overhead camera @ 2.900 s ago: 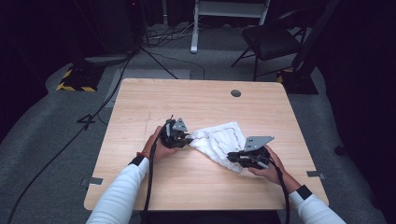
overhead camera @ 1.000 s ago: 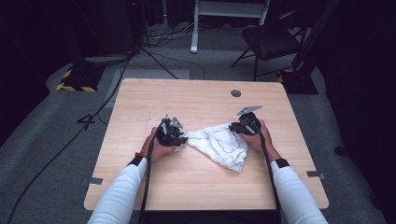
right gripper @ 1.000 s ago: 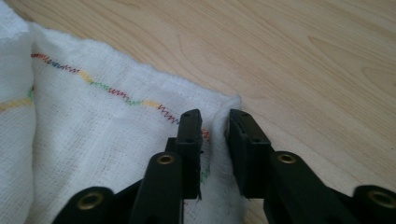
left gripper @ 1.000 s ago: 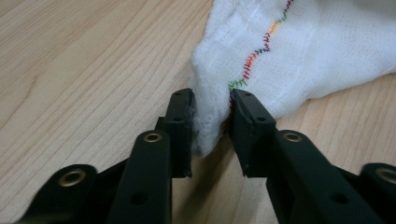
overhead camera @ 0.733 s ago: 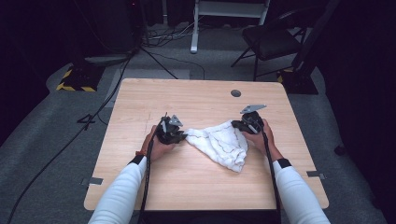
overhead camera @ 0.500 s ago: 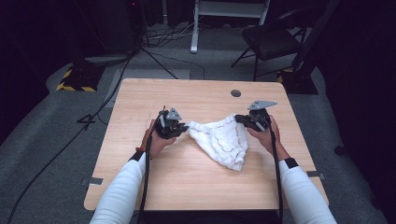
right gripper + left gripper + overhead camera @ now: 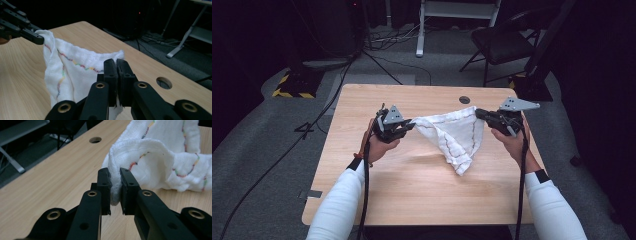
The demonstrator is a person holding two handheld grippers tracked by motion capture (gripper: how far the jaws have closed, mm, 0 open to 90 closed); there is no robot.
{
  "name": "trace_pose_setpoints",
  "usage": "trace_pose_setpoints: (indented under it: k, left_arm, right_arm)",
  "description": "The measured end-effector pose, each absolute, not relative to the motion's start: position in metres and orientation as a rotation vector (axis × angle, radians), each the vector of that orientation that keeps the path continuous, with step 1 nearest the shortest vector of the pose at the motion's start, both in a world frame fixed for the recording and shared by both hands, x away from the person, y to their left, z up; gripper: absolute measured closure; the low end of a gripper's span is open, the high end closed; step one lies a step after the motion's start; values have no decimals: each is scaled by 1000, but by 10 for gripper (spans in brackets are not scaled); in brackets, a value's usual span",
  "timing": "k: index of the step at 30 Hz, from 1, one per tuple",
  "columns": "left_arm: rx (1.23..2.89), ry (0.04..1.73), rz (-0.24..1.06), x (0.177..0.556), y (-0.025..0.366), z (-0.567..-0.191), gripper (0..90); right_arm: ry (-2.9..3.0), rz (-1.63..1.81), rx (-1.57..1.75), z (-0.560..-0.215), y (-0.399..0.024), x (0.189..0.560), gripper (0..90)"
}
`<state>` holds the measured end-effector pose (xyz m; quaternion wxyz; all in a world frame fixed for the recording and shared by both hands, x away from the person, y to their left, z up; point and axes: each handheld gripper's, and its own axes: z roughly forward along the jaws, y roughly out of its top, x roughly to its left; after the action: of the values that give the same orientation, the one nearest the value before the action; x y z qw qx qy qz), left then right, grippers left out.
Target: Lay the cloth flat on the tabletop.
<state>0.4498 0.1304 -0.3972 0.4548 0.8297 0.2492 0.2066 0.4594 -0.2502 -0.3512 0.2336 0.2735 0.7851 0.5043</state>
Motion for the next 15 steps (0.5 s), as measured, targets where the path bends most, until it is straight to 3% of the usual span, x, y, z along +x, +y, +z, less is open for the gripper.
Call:
trace_pose_setpoints:
  k: [15]
  left_arm:
    - [1983,550,526,443,139,-368,799]
  right_arm:
    - [2107,1426,723,-335,-258,445,873]
